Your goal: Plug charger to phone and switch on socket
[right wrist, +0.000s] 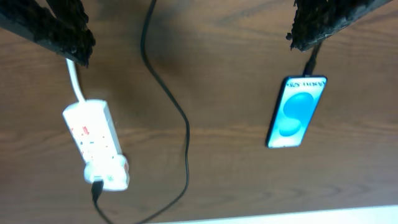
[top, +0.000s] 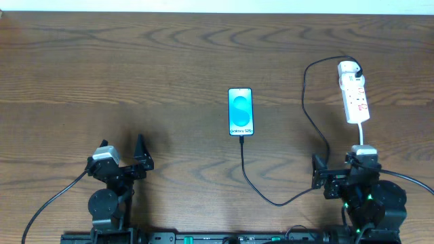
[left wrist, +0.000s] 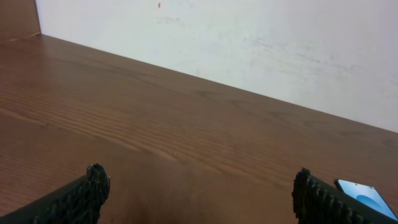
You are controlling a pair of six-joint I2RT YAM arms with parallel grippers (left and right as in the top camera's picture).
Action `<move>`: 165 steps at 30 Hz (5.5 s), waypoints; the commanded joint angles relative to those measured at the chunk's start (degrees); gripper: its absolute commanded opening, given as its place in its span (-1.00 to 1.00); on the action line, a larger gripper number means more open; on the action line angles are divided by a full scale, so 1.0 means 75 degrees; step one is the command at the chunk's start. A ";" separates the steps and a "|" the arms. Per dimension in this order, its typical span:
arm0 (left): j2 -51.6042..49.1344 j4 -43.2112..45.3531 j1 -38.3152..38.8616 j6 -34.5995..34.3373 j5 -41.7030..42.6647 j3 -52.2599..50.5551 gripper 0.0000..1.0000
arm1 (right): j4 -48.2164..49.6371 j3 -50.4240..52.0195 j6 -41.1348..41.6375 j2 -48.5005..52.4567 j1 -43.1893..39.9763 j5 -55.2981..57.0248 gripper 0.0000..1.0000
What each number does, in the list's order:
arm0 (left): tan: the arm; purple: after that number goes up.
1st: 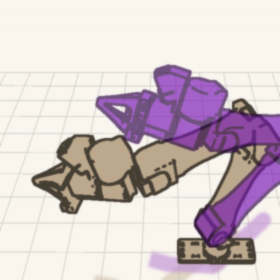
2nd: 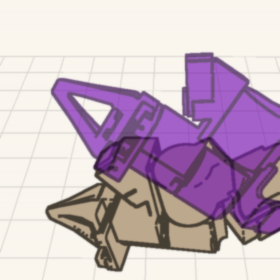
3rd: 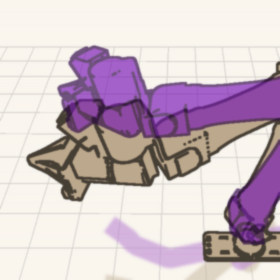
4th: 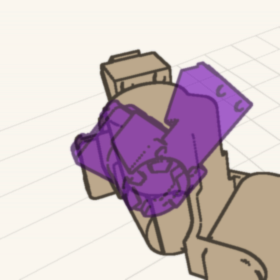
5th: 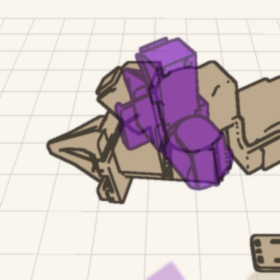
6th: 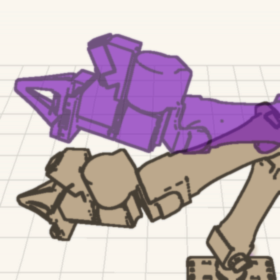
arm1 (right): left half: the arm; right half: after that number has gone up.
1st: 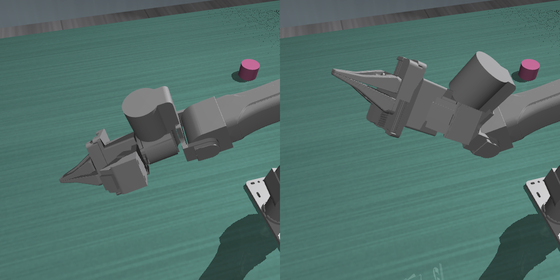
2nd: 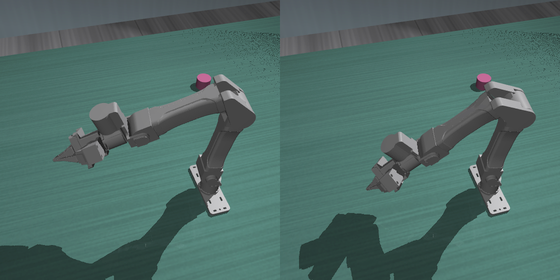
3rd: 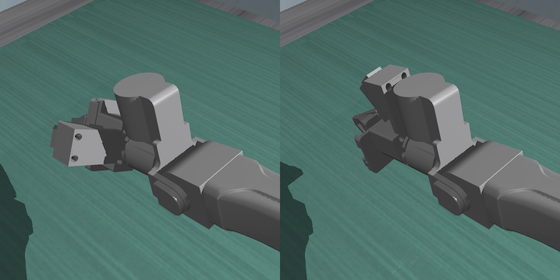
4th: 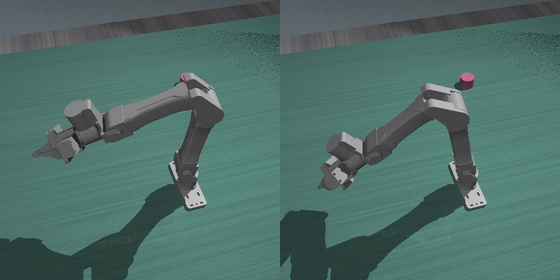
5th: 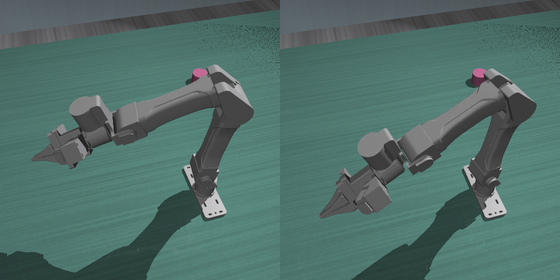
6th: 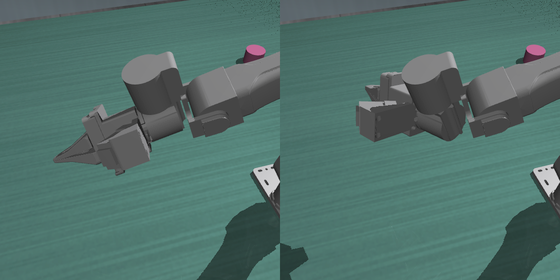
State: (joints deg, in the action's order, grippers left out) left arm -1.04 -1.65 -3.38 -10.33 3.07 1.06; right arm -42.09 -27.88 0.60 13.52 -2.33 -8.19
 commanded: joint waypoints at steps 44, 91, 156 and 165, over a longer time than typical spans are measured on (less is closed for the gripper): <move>0.0000 -0.0294 -0.0026 0.0017 -0.0017 -0.0105 0.91 | 0.4389 0.3334 -0.0064 -0.0052 -0.0064 -0.0361 0.99; 0.0000 -0.0291 -0.0026 0.0017 -0.0017 -0.0105 0.91 | 0.4383 0.3334 -0.0058 -0.0052 -0.0061 -0.0388 0.99; -0.0044 -0.0294 -0.0026 0.0017 -0.0017 -0.0105 0.91 | 0.5103 0.3678 -0.1349 -0.1766 -0.0574 -0.0303 0.99; -0.0044 -0.0294 -0.0026 0.0017 -0.0017 -0.0105 0.91 | 0.5132 0.3675 -0.1343 -0.1766 -0.0577 -0.0192 0.99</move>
State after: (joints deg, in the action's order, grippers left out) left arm -1.23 -1.65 -3.38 -10.33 3.07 1.06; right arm -3.40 -0.51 -8.49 0.84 -6.98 -10.46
